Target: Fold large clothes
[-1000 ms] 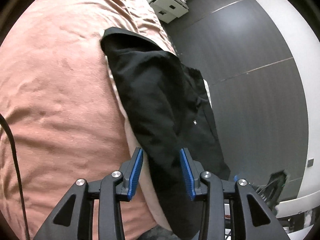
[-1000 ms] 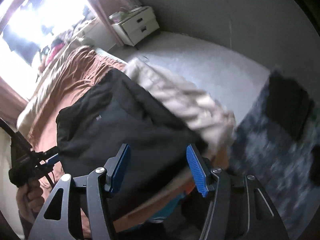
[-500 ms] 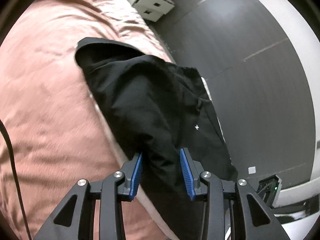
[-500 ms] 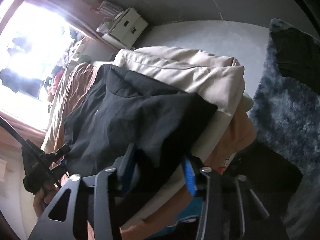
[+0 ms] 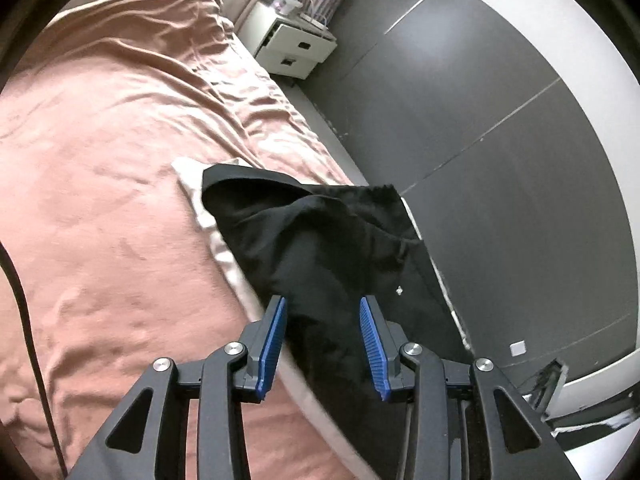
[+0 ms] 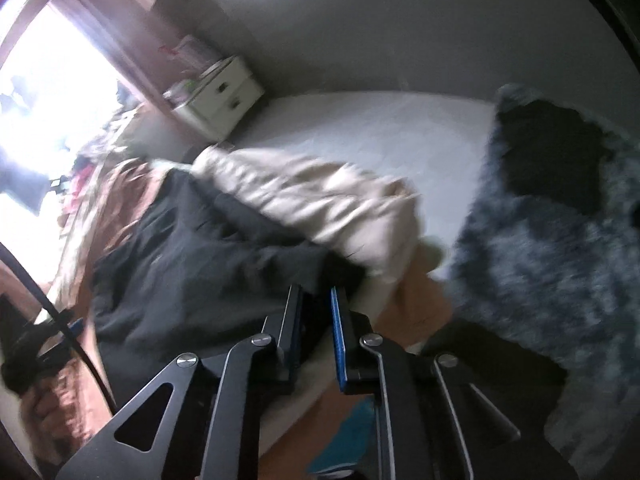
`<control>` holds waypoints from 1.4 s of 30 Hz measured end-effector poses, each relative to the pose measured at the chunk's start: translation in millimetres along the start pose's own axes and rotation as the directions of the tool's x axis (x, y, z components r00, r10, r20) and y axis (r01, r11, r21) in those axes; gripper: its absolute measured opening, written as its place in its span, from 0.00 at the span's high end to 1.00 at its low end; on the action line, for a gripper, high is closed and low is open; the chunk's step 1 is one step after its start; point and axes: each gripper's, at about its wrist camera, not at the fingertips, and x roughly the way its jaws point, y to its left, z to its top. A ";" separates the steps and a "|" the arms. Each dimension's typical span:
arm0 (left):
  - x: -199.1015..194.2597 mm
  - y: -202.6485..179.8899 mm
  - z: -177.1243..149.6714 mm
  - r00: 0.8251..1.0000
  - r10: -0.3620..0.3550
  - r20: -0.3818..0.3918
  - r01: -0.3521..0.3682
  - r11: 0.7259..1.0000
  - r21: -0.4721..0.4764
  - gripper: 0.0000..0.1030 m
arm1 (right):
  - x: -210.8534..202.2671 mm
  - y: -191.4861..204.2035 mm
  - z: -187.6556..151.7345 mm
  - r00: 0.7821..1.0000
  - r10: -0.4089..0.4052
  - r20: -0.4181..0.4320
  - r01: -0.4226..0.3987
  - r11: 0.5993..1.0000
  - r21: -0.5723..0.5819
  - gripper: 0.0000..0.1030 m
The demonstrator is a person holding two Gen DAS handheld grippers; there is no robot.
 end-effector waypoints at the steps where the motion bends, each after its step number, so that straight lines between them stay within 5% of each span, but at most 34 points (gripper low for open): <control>1: -4.6 0.5 -2.0 1.000 0.006 0.006 -0.006 1.000 0.003 0.62 | -6.9 -3.6 2.1 1.000 -0.004 0.011 0.004 1.000 0.013 0.90; 8: -38.0 -1.9 -26.6 1.000 0.021 -0.006 -0.021 1.000 0.015 0.62 | -50.8 2.8 -8.7 0.998 0.061 -0.010 -0.061 0.998 -0.013 0.85; 10: -52.1 -7.1 -36.0 1.000 0.022 0.001 -0.022 0.999 0.030 0.62 | -63.2 6.1 -12.2 0.998 0.066 0.006 -0.066 0.997 -0.032 0.57; 12: -67.2 -13.6 -46.0 1.000 0.026 0.007 -0.027 0.998 0.055 0.58 | -75.0 13.1 -33.3 0.997 0.077 0.028 -0.075 0.996 -0.043 0.39; 18: -115.5 -29.1 -78.5 0.999 0.033 0.042 -0.038 0.992 0.120 0.26 | -110.3 24.1 -80.2 0.994 0.101 0.046 -0.096 0.991 -0.090 0.31; 29: -209.5 -42.9 -138.7 0.988 0.037 0.147 -0.070 0.972 0.226 0.02 | -177.1 40.8 -149.7 0.987 0.110 0.113 -0.093 0.984 -0.149 0.17; 35: -256.1 -47.1 -175.9 0.978 0.033 0.204 -0.092 0.954 0.285 0.01 | -209.3 47.7 -184.0 0.984 0.093 0.154 -0.063 0.981 -0.185 0.15; 39: -284.3 -47.4 -202.1 0.968 0.035 0.247 -0.111 0.947 0.303 0.01 | -230.0 57.2 -205.8 0.978 0.100 0.185 -0.055 0.971 -0.232 0.00; 42: -309.3 -45.3 -222.6 0.955 0.029 0.296 -0.123 0.945 0.304 0.01 | -241.5 60.5 -223.4 0.974 0.117 0.197 -0.063 0.963 -0.262 0.00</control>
